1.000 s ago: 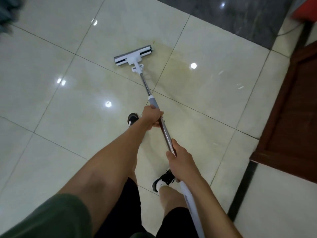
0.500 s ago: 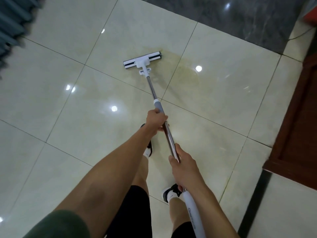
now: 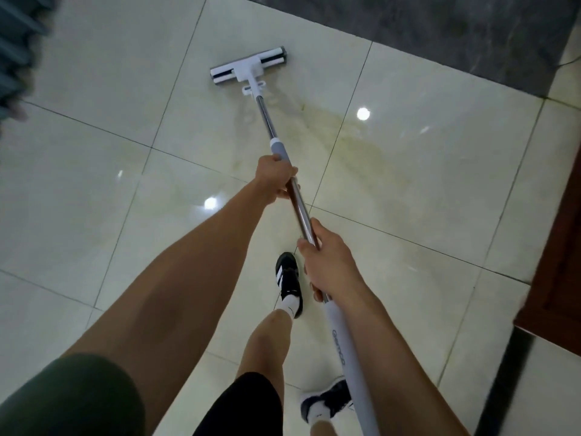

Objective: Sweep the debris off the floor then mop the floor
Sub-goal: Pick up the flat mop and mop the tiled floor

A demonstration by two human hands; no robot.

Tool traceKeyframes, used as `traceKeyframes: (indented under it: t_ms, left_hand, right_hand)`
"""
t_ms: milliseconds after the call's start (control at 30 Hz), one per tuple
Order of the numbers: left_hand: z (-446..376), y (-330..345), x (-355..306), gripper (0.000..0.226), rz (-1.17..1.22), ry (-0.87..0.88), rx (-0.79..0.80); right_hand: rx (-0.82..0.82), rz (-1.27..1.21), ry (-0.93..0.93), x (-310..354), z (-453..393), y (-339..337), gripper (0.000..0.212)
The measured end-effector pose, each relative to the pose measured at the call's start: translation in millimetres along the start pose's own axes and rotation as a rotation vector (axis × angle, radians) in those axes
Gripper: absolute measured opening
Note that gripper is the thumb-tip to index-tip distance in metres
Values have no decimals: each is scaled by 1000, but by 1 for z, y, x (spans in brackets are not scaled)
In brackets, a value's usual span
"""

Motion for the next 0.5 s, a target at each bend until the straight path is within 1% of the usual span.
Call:
traceKeyframes:
  t_ms: [67,167,267,367,500]
  left_hand:
    - [-5,-1,-2,47,-38,5,6]
    - [9,3,9,40,-62,-9,19]
    - [35,13,24,31,-85,-13,44]
    - [70,32,49,35,-126,-13,88]
    - [136,66,99,43,-171,-2,159]
  right_hand:
    - [11,-24,9,0,-3,1,47]
    - [13,-53,15,-22,6,6,51]
    - [3,-70,-9,-50,24,9,49]
    - [13,-121,-4,-93,46,7,45]
    - [42,-214,32,-180,82,10,46]
Point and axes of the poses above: each hand's wrist, its own z-axis away from the middle knuckle, its own y-axis out of the palm, x = y × z, the point moved 6 cm from there along -z, towards the middle knuckle, and after that the axes turned 15 degrees about y, right-handed, at the moved point
